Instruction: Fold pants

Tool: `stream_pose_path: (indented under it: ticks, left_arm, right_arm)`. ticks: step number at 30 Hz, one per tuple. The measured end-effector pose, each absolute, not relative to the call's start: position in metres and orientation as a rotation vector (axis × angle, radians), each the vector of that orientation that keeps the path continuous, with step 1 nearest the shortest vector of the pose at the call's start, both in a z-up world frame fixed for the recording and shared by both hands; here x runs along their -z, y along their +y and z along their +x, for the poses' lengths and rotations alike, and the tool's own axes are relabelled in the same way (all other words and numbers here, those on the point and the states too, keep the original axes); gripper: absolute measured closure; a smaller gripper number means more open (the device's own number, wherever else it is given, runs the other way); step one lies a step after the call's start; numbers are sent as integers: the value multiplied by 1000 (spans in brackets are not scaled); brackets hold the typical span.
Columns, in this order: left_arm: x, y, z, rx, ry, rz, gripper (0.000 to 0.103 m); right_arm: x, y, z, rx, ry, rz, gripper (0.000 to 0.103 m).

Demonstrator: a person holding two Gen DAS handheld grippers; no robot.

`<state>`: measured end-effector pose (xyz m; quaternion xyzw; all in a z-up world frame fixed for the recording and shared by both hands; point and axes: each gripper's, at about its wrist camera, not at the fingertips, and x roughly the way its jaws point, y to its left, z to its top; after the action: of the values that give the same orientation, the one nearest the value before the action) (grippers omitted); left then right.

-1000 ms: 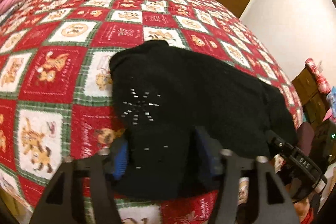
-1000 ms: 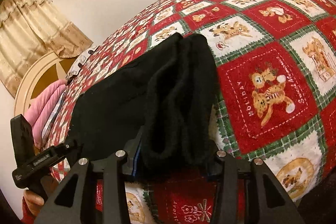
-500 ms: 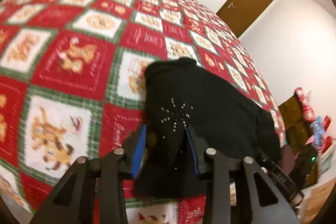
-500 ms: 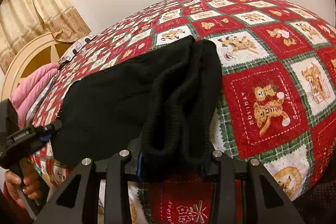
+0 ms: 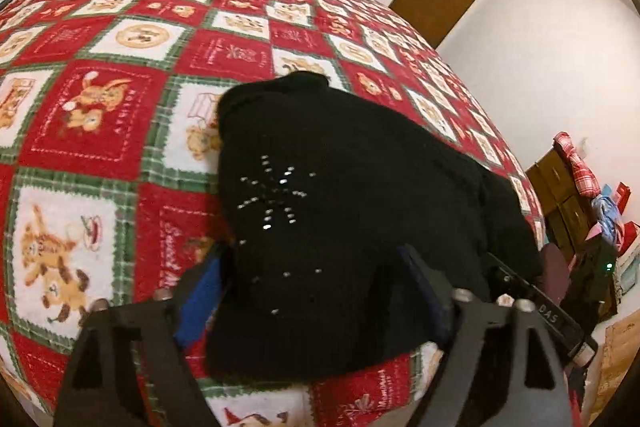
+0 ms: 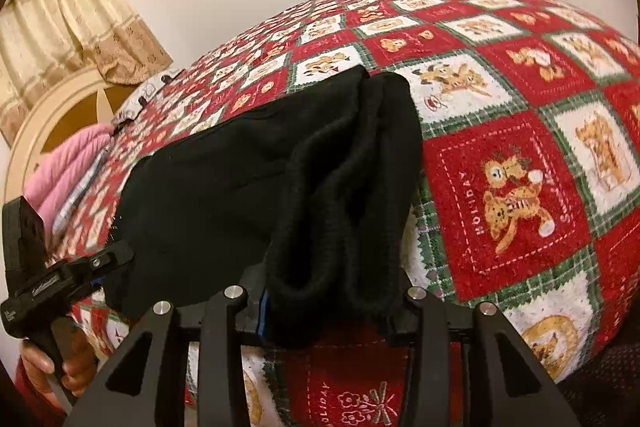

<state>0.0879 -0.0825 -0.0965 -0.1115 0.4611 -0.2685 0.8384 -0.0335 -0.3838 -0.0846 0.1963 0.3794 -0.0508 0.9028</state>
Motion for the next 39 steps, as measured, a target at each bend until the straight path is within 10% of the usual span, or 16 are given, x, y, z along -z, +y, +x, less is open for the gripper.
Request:
stream_pose_path:
  ticks: [1,2,39]
  left_arm:
    - [96,-76,89,549,968,-258,74]
    - [99,-69,95,586,995,-343,77]
    - [6,17,130,238,643,-43,89]
  right_arm:
    - [83,-380,-33,107,783,373,63]
    - [81,-376,-33,112,781,342,64]
    - [-22,-196,53,-100,575,-45,68]
